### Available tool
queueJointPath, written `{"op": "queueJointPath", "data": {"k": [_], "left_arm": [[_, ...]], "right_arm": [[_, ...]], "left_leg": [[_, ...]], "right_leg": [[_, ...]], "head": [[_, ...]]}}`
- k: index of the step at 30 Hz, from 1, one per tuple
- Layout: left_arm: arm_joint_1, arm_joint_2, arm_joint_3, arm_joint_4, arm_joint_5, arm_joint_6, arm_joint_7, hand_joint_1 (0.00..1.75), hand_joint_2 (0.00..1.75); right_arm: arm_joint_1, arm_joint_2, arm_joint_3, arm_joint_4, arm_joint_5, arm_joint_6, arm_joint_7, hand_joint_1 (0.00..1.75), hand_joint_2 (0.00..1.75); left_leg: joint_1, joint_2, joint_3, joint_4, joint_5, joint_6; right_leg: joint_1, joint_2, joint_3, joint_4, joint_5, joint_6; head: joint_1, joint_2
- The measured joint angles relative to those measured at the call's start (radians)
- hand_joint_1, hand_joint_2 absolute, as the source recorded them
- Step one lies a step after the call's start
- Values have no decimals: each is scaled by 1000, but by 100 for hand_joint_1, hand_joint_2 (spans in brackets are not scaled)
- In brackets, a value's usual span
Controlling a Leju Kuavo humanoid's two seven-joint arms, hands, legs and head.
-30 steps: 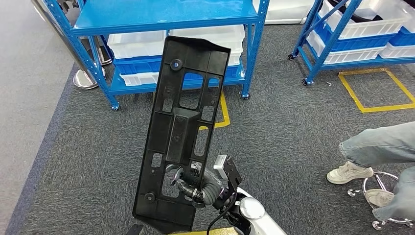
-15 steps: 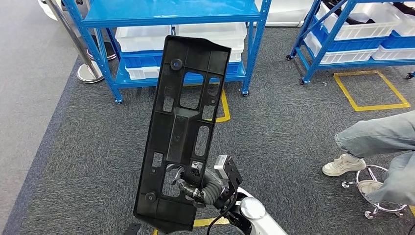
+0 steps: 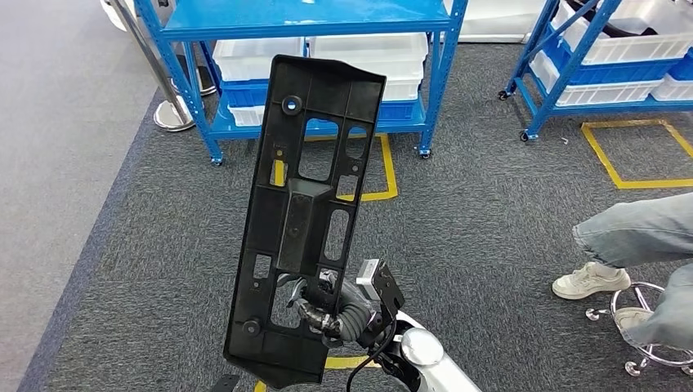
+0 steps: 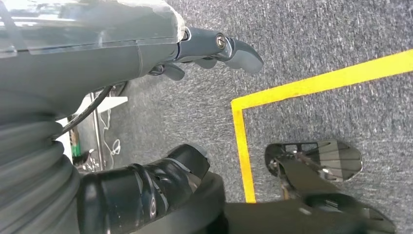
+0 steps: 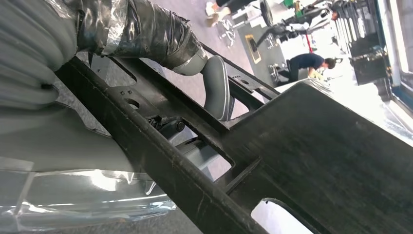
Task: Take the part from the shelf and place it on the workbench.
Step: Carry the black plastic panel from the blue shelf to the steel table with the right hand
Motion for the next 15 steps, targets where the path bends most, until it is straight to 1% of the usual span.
{"op": "queueJointPath", "data": {"k": [1,2,3,4,5,6,7,8,9,10,11,12,13,14,15], "left_arm": [[-2,0,0,0,0,0,0,0,175],[-4,0,0,0,0,0,0,0,175],[-5,0,-1,0,0,0,0,0,175],[-5,0,-1,0,0,0,0,0,175],[-4,1,-1,0,0,0,0,0,175],[-2,1,-1,0,0,0,0,0,175],[-2,1,-1,0,0,0,0,0,175],[-2,1,-1,0,0,0,0,0,175],[-3,1,-1,0,0,0,0,0,175],[-4,1,-2,0,0,0,0,0,175],[-3,1,-2,0,0,0,0,0,175],[-2,1,-2,0,0,0,0,0,175],[-1,1,-2,0,0,0,0,0,175],[-1,1,-2,0,0,-1,1,0,175],[-1,0,-3,0,0,-1,1,0,175]], "right_arm": [[0,0,0,-1,0,0,0,175,175],[0,0,0,-2,0,0,0,175,175],[-1,0,0,-3,0,0,0,175,175],[-1,0,0,-3,0,0,0,175,175],[-1,0,0,-4,0,0,0,175,175],[-1,0,0,-4,1,0,0,175,175],[-1,0,0,-5,2,-1,0,175,175],[-1,-1,0,-6,3,-2,-1,175,175],[-1,-2,0,-6,5,-2,-1,175,175],[1,-4,0,-6,6,-3,-1,175,175],[2,-5,0,-6,8,-4,-2,175,175],[4,-7,0,-6,9,-5,-3,175,175],[5,-8,0,-6,10,-6,-5,175,175],[5,-8,0,-7,10,-7,-7,175,175],[5,-9,0,-7,11,-7,-8,175,175]], "left_leg": [[-3,15,30,-60,19,5],[-7,25,48,-100,28,12],[-10,30,51,-117,29,19],[-12,22,48,-121,33,26],[-10,14,47,-123,39,33],[-8,6,45,-127,45,40],[-5,-2,43,-131,53,48],[-3,-8,41,-134,59,55],[-3,-16,36,-134,64,59],[-2,-24,31,-133,67,62],[-2,-33,26,-131,70,62],[-2,-44,22,-129,72,61],[-1,-55,18,-126,73,60],[-1,-67,16,-122,73,58],[0,-77,13,-117,73,55]], "right_leg": [[2,-7,-1,3,0,3],[5,-14,-3,4,1,7],[7,-21,-5,5,3,12],[8,-29,-6,5,5,18],[8,-33,-7,5,6,23],[6,-25,-10,11,0,30],[4,-8,-18,31,-18,36],[1,15,-35,72,-48,41],[-1,37,-59,131,-85,45],[-3,48,-86,197,-119,47],[-5,53,-108,251,-139,49],[-6,55,-115,274,-140,51],[-8,56,-104,258,-122,51],[-11,62,-75,207,-91,51],[-15,79,-39,139,-62,49]], "head": [[0,0],[1,0],[1,0],[1,0],[1,0],[1,0],[1,0],[2,0],[2,0],[2,0],[1,0],[1,0],[1,0],[1,0],[2,0]]}}
